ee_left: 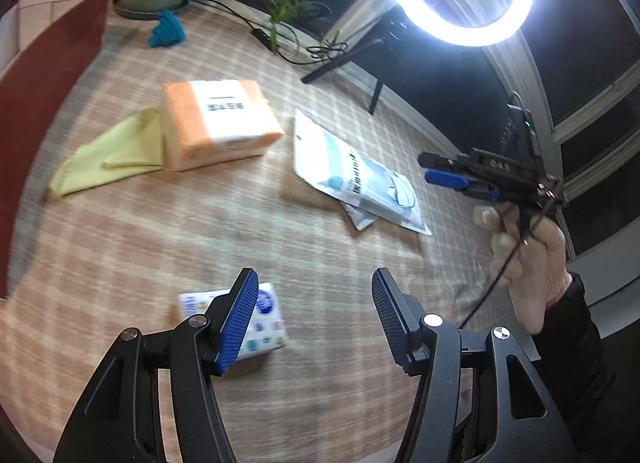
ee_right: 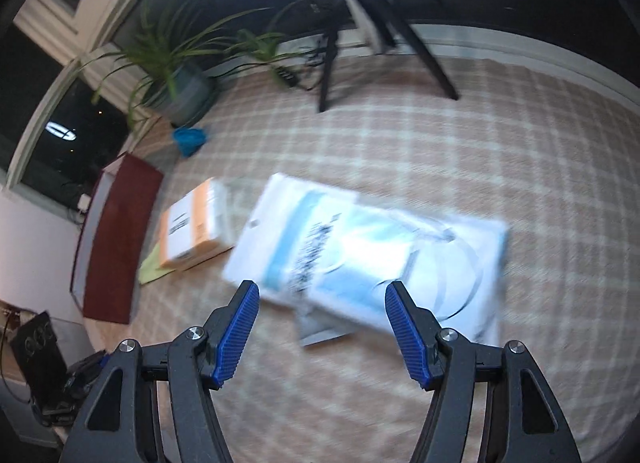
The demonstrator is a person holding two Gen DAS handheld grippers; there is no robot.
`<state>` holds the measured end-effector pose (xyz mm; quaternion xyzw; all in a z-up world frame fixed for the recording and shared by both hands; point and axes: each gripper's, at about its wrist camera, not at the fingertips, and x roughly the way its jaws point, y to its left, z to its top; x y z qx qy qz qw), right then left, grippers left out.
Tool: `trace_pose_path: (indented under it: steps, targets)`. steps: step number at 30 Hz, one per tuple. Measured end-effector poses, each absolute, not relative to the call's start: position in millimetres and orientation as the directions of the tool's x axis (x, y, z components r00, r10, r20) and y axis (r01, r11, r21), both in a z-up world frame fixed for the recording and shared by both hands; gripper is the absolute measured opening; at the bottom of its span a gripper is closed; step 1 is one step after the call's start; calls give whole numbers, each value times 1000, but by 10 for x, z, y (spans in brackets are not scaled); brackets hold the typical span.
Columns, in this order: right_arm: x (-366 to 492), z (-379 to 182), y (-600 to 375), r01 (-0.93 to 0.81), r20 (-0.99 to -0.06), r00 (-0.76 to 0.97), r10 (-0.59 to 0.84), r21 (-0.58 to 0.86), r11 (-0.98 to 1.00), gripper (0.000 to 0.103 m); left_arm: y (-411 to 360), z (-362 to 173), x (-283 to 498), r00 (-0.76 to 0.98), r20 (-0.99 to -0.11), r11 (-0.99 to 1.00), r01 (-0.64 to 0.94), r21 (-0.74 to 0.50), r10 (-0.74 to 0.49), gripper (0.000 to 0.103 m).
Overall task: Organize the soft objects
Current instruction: 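Move the right tool over the white face-mask bag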
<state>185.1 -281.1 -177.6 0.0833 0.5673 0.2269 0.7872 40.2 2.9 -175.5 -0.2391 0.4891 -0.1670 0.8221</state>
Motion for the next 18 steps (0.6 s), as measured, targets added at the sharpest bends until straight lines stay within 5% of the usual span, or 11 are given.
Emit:
trace_pose_path:
  steps: [18]
  targets:
    - [2828,-2364,-3078,-315,-915,109,389,339,887,62,-475,-1891,844,438,-755,844,20,-536,-489,58]
